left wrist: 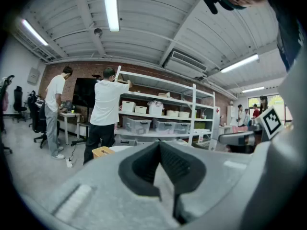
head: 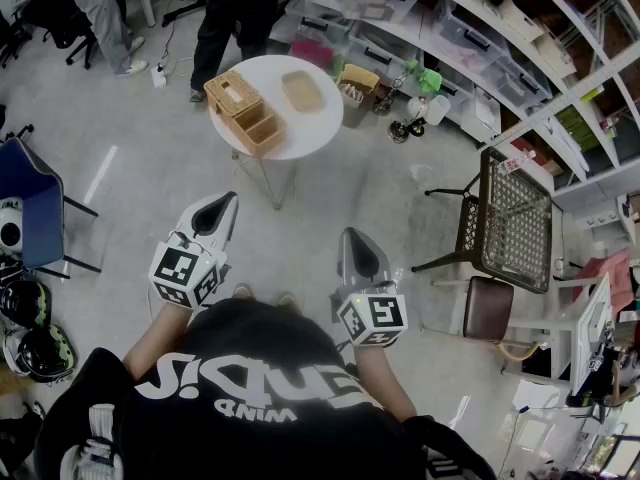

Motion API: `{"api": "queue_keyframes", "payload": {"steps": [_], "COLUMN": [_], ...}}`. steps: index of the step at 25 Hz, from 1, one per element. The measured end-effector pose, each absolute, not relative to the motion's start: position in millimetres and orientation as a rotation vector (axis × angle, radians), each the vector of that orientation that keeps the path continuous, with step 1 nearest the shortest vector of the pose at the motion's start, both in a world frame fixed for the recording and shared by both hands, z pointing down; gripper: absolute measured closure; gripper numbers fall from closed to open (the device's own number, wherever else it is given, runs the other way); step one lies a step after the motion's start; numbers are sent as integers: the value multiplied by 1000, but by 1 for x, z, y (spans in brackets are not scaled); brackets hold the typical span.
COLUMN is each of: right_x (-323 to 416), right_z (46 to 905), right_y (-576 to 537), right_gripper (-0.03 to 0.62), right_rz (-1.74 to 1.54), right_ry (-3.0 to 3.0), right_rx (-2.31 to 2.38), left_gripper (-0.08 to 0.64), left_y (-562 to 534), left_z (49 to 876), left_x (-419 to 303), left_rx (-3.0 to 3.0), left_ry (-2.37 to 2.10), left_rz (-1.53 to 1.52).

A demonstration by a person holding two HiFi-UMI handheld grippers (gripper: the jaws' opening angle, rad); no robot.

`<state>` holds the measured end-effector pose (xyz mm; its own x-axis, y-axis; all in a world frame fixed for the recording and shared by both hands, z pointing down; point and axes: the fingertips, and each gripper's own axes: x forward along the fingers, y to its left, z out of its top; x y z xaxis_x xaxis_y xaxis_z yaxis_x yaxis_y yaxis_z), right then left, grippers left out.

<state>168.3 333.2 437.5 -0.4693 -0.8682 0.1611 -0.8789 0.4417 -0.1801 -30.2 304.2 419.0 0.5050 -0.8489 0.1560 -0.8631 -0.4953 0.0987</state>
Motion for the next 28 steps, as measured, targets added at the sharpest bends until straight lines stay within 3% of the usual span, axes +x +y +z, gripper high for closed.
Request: {"api": "queue_keyframes", "payload": {"steps": [17, 28], "right_x": [95, 64], "right_z": [444, 455], "right_y": [297, 244], "right_gripper": [594, 594], "right_rz": [462, 479], "right_ry": [-2606, -2599], "right_rx": [1711, 1733], "left_gripper": [558, 558], "left_y": [272, 212], "left_z": [446, 439], "left_x": [-121, -130], "left_rx": [2555, 2622], "left_ry": [-1470, -1408], "left_rz": [144, 92]}}
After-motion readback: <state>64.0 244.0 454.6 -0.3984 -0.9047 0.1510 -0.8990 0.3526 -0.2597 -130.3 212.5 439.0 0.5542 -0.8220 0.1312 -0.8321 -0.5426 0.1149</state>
